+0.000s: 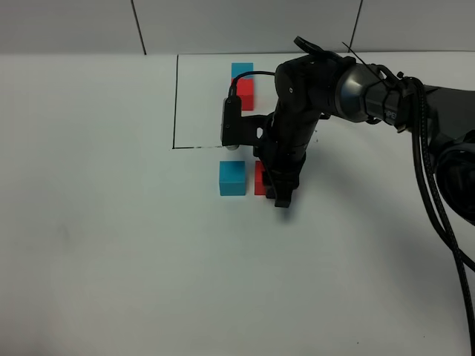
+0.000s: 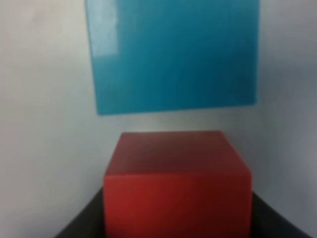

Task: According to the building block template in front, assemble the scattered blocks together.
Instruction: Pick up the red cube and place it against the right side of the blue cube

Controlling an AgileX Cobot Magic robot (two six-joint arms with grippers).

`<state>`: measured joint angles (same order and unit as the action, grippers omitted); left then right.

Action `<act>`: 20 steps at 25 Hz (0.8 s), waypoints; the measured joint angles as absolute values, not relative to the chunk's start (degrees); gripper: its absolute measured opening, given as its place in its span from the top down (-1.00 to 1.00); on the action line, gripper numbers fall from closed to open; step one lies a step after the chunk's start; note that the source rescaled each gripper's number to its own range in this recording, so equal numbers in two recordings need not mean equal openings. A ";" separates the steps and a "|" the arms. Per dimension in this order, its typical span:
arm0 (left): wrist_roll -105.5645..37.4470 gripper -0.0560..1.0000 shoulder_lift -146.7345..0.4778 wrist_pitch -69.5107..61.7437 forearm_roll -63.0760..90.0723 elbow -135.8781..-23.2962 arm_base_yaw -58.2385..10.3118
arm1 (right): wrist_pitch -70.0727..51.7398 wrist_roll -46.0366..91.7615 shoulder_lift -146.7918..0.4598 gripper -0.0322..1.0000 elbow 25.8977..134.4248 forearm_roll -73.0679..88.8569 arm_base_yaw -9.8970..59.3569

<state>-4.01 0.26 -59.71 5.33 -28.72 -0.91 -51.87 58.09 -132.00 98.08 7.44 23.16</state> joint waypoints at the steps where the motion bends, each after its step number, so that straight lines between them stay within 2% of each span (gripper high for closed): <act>1: -4.01 -0.74 0.26 -59.71 5.33 -28.72 -0.91 | -51.93 58.09 -132.18 0.94 98.33 7.65 23.16; 20: -4.02 -0.74 0.26 -59.71 5.33 -28.72 -0.91 | -50.81 58.26 -132.54 0.94 98.84 7.91 24.71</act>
<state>-4.02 0.26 -59.71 5.33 -28.72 -0.91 -50.81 58.26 -132.54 98.84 7.91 24.71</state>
